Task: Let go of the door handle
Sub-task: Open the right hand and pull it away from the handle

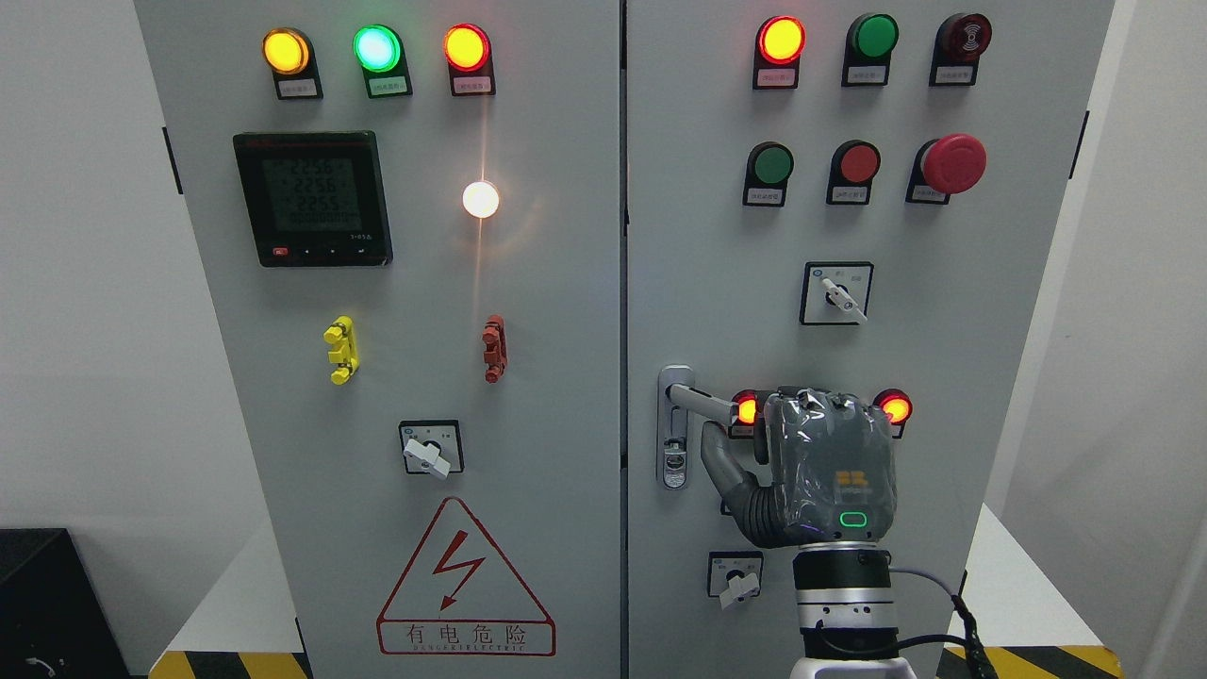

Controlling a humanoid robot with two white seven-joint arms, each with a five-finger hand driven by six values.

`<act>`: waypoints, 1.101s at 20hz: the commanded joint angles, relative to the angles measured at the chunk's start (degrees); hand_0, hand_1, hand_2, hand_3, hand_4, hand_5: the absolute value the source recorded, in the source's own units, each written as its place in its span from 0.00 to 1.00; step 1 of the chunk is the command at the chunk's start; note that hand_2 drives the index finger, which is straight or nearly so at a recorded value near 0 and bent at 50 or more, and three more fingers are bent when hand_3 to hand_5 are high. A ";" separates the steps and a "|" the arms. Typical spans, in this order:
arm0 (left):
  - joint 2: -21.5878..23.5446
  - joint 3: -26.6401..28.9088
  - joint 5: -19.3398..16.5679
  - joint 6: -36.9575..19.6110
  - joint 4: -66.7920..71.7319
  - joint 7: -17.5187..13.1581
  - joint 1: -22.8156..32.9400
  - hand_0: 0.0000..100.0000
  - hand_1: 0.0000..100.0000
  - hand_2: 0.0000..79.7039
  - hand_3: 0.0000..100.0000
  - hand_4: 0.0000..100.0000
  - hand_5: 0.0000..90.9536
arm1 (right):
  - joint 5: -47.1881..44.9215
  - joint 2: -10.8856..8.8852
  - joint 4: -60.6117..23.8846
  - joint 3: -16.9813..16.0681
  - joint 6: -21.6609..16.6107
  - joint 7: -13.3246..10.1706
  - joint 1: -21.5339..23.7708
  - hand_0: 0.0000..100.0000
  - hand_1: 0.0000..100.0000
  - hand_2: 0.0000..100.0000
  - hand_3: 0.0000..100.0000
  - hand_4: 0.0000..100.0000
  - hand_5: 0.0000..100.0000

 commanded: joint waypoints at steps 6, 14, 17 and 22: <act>0.00 0.00 -0.01 0.02 1.67 0.05 -1.58 0.12 0.56 0.00 0.00 0.00 0.00 | -0.54 -0.27 -6.61 0.05 -2.22 -0.36 8.01 0.53 0.49 0.74 0.94 0.91 0.93; 0.00 0.00 -0.01 0.02 1.67 0.05 -1.58 0.12 0.56 0.00 0.00 0.00 0.00 | -0.89 -0.27 -13.64 -2.67 -9.68 -0.80 16.27 0.52 0.43 0.39 0.45 0.52 0.55; 0.00 0.00 -0.01 0.02 1.67 0.05 -1.49 0.12 0.56 0.00 0.00 0.00 0.00 | -1.06 -0.18 -15.14 -8.54 -16.88 -3.16 18.65 0.50 0.41 0.27 0.31 0.35 0.40; 0.00 0.00 -0.01 0.02 1.67 0.05 -1.49 0.12 0.56 0.00 0.00 0.00 0.00 | -7.55 0.00 -15.85 -19.09 -29.01 -4.58 21.38 0.49 0.40 0.16 0.19 0.19 0.24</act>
